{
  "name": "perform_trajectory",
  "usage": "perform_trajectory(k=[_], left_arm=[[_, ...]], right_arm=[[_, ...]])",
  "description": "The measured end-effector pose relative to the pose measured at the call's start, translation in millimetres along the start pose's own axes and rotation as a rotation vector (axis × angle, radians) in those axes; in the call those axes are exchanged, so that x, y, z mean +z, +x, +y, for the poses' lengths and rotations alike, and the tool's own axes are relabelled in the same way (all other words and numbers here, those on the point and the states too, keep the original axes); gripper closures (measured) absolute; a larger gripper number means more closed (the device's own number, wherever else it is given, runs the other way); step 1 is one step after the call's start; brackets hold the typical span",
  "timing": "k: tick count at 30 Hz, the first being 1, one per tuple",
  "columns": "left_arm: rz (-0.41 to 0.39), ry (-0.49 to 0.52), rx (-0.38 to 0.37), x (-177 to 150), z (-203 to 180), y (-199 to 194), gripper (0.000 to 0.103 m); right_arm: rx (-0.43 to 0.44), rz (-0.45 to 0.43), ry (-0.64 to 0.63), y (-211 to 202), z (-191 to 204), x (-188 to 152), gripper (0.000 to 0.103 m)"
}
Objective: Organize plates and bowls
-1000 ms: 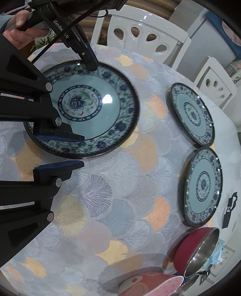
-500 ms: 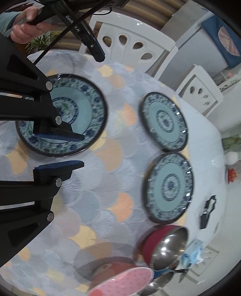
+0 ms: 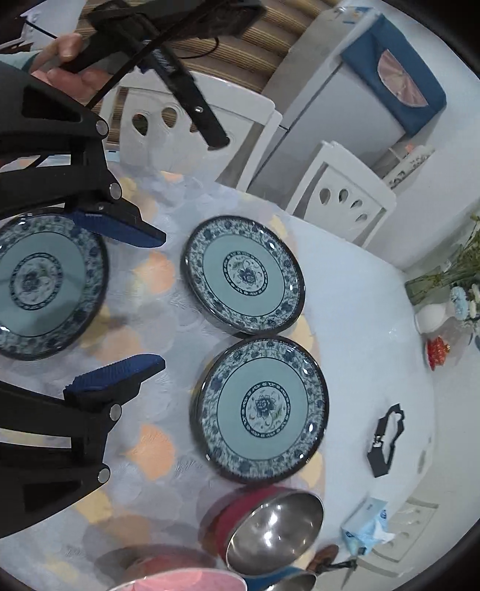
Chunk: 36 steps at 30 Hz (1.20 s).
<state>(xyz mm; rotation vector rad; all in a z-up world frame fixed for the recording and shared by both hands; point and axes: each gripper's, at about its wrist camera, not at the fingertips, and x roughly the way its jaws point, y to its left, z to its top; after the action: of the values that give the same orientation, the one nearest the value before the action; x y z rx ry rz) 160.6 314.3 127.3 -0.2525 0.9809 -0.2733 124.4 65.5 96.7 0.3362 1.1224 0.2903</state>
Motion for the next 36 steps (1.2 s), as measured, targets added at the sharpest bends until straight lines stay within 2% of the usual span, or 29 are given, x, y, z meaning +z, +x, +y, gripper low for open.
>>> perform_trajectory(k=[2,6,11,14,16,18,23,27,31,36], left_arm=[[0.024,-0.016,0.001,9.5,7.6,17.9,0.055],[0.081,-0.039,0.004,26.4,24.4,57.5,0.055],[0.123,-0.03,0.028,43.2,39.2,97.3,0.056],[0.143,-0.028,0.016,51.9,46.0,116.3,0.057],[0.151,-0.027,0.004,55.6,49.5,125.2,0.061],[0.158,-0.014,-0.011,57.7,49.7,133.7,0.074],[0.18,0.001,-0.007,59.3,51.6,150.7,0.082],[0.178,0.009,-0.034,58.8,52.8,153.4,0.082],[0.182,0.017,-0.055,57.6,52.0,152.6,0.082],[0.179,0.01,-0.058,46.5,54.3,139.9,0.082]], right_arm=[[0.007,0.019,0.023,15.6,-3.5,6.9,0.046],[-0.004,0.06,0.047,45.8,-7.4,17.7,0.054],[-0.005,0.116,0.086,82.2,-12.4,27.5,0.058],[-0.011,0.129,0.095,94.8,-13.9,31.6,0.06],[-0.009,0.133,0.099,101.0,-14.0,35.2,0.062],[0.003,0.138,0.092,106.1,-13.1,37.0,0.062],[-0.009,0.135,0.062,114.3,-8.7,40.1,0.065],[0.0,0.127,0.081,119.0,-12.7,42.1,0.079],[-0.001,0.137,0.068,127.0,-10.6,44.2,0.085],[-0.044,0.135,0.01,127.9,-3.3,44.8,0.085]])
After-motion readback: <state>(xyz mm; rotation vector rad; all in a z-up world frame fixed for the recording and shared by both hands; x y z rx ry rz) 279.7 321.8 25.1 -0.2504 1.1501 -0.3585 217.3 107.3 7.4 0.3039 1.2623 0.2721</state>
